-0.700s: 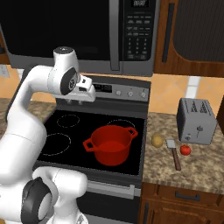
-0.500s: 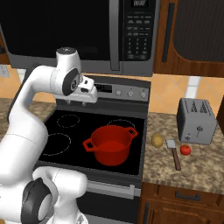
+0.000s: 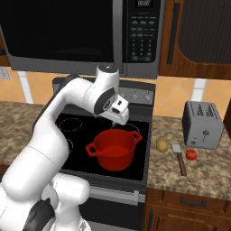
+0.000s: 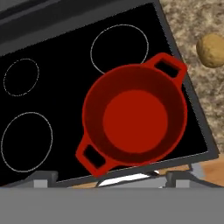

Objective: Put the tomato and potato in the pot. Retrieve the spatula and lightly stir the vegetables in the pot.

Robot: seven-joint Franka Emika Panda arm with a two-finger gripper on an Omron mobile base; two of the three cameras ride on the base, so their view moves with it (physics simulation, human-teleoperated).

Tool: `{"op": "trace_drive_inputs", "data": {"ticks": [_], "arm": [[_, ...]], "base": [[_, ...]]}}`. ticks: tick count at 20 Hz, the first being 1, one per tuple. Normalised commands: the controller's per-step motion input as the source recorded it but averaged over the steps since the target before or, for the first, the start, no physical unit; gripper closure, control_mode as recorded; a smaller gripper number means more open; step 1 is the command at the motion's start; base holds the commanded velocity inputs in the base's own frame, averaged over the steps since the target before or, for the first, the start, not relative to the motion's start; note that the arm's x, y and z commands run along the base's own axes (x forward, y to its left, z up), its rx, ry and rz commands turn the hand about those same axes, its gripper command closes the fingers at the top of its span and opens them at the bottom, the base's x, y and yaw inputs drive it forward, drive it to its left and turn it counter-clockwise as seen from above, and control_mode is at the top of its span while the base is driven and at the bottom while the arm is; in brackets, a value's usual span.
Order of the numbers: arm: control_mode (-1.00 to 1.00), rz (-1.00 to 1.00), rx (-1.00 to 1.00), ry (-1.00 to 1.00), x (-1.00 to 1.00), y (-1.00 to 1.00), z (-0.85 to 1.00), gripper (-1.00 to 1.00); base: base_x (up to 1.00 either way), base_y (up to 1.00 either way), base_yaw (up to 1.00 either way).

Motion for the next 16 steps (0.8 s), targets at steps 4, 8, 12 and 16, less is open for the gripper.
{"op": "trace_drive_inputs", "data": {"ticks": [4,8,12,16], "arm": [[-1.00,-0.56,0.23,0.05,0.01,-0.92,-0.71,-1.00],[-1.00,-0.59,0.21,0.05,0.00,-0.99,-0.55,-1.00],[-1.00,-0.38,0.29,0.00,0.03,-1.00,-0.04,-1.00],[-1.00,-0.24,0.25,0.04,0.32,-1.00,-0.12,-1.00]], "base": [[0.00,0.00,0.00],[0.00,0.00,0.00],[0.00,0.00,0.00],[0.00,0.00,0.00]]}}
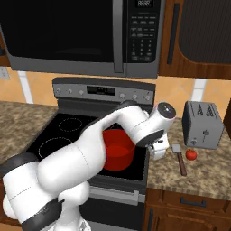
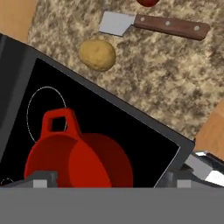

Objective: Put the tomato and potato in the pot. Retrieve the spatula and lightly stir the vegetables in the pot.

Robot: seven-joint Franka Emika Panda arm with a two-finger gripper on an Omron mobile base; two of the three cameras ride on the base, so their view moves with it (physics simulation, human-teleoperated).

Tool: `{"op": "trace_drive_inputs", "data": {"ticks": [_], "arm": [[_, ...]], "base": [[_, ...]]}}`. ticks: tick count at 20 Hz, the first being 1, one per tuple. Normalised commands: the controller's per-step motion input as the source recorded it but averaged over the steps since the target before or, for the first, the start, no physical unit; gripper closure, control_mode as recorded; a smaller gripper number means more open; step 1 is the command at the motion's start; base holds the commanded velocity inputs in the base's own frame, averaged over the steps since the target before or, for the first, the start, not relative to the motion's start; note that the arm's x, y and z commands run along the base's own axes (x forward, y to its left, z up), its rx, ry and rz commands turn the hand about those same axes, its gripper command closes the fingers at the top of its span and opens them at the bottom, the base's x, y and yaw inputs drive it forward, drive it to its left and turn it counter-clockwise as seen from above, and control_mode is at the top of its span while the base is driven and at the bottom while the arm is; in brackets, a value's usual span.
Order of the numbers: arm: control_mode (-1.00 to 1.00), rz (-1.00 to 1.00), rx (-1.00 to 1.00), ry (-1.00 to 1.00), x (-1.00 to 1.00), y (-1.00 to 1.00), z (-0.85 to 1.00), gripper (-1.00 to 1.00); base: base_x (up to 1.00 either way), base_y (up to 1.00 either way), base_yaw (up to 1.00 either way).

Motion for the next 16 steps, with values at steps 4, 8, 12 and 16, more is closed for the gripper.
{"op": "trace_drive_inputs", "data": {"ticks": [4,8,12,16], "arm": [[-1.00,-0.14,0.18,0.04,0.44,-0.74,-0.67,-1.00],[-1.00,-0.14,0.02,0.00,0.53,-0.30,-0.81,-1.00],[-1.00,-0.11,0.00,0.00,0.62,-0.14,-0.54,-1.00],[-1.00,-0.02,0.04,-0.03,0.49,-0.05,-0.31,-1.00]], "base": [[0.00,0.00,0.00],[0.00,0.00,0.00],[0.00,0.00,0.00],[0.00,0.00,0.00]]}}
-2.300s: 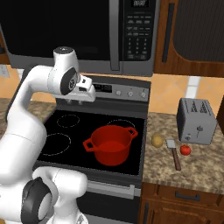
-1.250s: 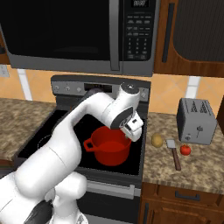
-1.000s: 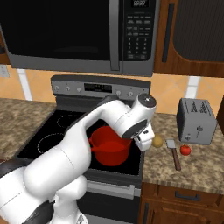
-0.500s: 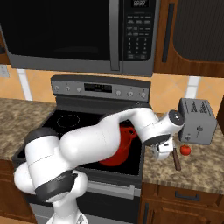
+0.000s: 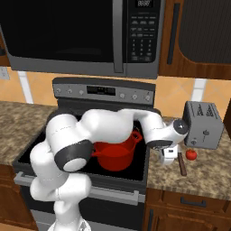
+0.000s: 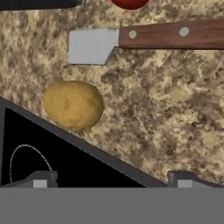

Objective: Put the tomato and potato in the pot. Retrieve the spatula and lightly stir the vegetables in the pot.

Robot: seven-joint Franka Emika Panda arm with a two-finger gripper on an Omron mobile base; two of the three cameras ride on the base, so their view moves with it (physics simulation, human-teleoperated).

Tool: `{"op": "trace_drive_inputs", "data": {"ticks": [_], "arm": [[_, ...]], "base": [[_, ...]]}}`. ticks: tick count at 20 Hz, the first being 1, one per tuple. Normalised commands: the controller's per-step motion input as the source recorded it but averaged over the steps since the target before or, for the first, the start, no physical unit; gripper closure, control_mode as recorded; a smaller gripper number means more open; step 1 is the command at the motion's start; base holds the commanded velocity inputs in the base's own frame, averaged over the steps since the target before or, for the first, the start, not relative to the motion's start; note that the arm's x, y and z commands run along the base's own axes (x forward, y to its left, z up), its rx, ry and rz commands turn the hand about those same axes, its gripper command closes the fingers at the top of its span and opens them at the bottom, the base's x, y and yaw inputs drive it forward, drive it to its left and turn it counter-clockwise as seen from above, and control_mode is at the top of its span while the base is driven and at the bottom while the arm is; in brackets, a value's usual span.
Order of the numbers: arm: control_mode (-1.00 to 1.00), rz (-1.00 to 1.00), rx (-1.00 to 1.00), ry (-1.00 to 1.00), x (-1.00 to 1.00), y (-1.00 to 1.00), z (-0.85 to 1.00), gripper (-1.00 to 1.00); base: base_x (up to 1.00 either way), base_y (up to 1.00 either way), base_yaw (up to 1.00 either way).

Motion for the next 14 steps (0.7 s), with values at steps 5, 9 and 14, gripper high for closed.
{"op": "trace_drive_inputs", "data": {"ticks": [5,9,14], "arm": [[-1.00,0.00,0.08,-0.05,0.45,-0.10,-0.25,-1.00],[-1.00,0.00,0.10,-0.04,0.50,-0.28,-0.17,-1.00],[-1.00,0.00,0.09,-0.05,0.42,-0.49,-0.10,-1.00]], "base": [[0.00,0.00,0.00],[0.00,0.00,0.00],[0.00,0.00,0.00]]}}
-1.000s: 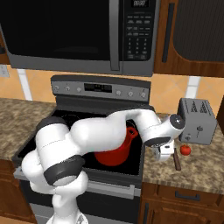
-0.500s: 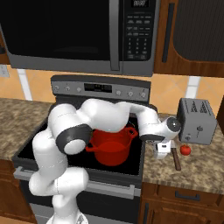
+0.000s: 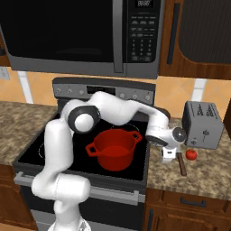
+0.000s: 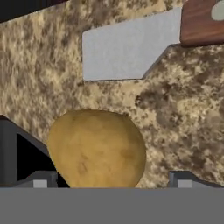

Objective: Put the tomato and potato in the pot. Retrieve the spatula and lightly stir the vegetables in the pot.

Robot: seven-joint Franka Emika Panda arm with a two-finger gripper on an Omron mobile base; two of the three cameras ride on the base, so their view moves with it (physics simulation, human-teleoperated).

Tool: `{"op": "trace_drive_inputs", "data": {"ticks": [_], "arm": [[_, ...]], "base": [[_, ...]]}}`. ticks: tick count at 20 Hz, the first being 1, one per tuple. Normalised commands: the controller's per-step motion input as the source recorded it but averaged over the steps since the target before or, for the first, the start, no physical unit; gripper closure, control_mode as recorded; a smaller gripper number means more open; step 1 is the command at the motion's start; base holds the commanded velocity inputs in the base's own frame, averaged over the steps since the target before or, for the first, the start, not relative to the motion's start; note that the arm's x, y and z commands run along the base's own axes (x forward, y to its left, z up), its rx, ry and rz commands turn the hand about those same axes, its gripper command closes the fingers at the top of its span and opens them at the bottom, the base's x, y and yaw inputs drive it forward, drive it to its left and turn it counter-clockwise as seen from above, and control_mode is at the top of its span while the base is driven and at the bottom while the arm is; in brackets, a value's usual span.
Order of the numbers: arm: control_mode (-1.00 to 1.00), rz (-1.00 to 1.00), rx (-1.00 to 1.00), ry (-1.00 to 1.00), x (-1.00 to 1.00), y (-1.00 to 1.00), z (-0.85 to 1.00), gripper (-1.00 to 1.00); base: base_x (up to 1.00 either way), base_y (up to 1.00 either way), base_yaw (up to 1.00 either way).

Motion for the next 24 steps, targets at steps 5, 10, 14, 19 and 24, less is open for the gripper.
{"op": "trace_drive_inputs", "data": {"ticks": [5,10,14,19,24], "arm": [[-1.00,0.03,0.05,-0.02,0.42,-0.32,-0.20,-1.00],[-1.00,0.07,0.00,0.00,0.03,0.09,-0.18,-1.00],[-1.00,0.06,0.00,0.00,0.00,0.55,-0.03,-1.00],[-1.00,0.07,0.00,0.00,0.00,0.53,-0.20,-1.00],[-1.00,0.05,0.00,-0.01,-0.01,-0.01,0.01,1.00]], "base": [[0.00,0.00,0.00],[0.00,0.00,0.00],[0.00,0.00,0.00],[0.00,0.00,0.00],[0.00,0.00,0.00]]}}
